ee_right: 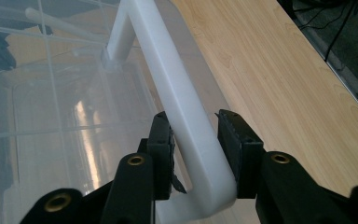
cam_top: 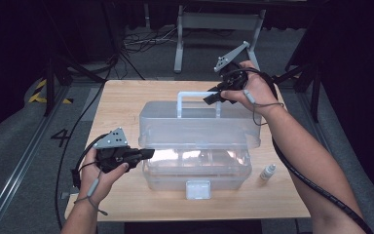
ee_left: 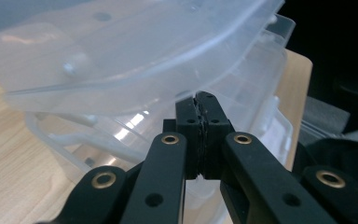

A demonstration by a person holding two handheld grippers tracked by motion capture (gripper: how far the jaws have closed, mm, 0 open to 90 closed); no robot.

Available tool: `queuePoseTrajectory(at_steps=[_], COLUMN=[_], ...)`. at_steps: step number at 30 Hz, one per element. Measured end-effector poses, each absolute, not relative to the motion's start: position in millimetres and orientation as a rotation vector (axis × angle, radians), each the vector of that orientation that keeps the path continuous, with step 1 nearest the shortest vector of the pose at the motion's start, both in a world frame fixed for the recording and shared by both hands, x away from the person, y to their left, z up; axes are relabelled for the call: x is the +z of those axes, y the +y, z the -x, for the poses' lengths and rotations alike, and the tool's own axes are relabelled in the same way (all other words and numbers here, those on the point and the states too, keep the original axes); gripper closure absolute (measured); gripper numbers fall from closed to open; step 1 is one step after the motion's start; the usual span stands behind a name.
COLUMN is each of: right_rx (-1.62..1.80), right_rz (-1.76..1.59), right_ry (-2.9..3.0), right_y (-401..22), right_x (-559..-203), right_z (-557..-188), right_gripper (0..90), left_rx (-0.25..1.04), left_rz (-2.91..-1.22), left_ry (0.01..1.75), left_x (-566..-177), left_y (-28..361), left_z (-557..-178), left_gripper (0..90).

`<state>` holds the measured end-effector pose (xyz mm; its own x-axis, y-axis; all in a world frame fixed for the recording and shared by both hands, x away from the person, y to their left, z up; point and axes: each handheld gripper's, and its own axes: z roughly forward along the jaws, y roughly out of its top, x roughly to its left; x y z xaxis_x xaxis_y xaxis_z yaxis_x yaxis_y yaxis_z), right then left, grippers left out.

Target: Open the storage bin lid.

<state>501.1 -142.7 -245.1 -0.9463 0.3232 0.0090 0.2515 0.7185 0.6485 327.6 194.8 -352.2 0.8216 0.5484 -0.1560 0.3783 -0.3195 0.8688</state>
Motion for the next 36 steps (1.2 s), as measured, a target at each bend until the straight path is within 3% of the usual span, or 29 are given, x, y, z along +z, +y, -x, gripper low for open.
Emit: queuePoseTrajectory(at_steps=[12, 18, 21, 36], right_rx=[1.058, 1.114, 1.147, 1.266], right_rz=[-0.468, -0.476, -0.460, -0.430], right_ry=[2.819, 2.763, 2.747, 2.628], right_y=[-144.0, -150.3, -153.7, -185.6], right_x=[-246.4, -240.8, -238.0, -211.6], right_z=[-499.8, -497.1, -495.1, -458.7], right_gripper=[66.9, 56.6, 56.0, 53.2], left_rx=[0.263, 0.264, 0.258, 0.239], left_rz=[-1.882, -1.880, -1.887, -1.912], left_ry=[0.734, 0.736, 0.735, 0.723], left_x=[-353.2, -352.7, -351.9, -344.6], left_y=[193.1, 193.0, 193.1, 194.7], left_z=[-329.6, -330.1, -330.6, -337.0], left_gripper=[89.4, 89.6, 89.7, 89.6])
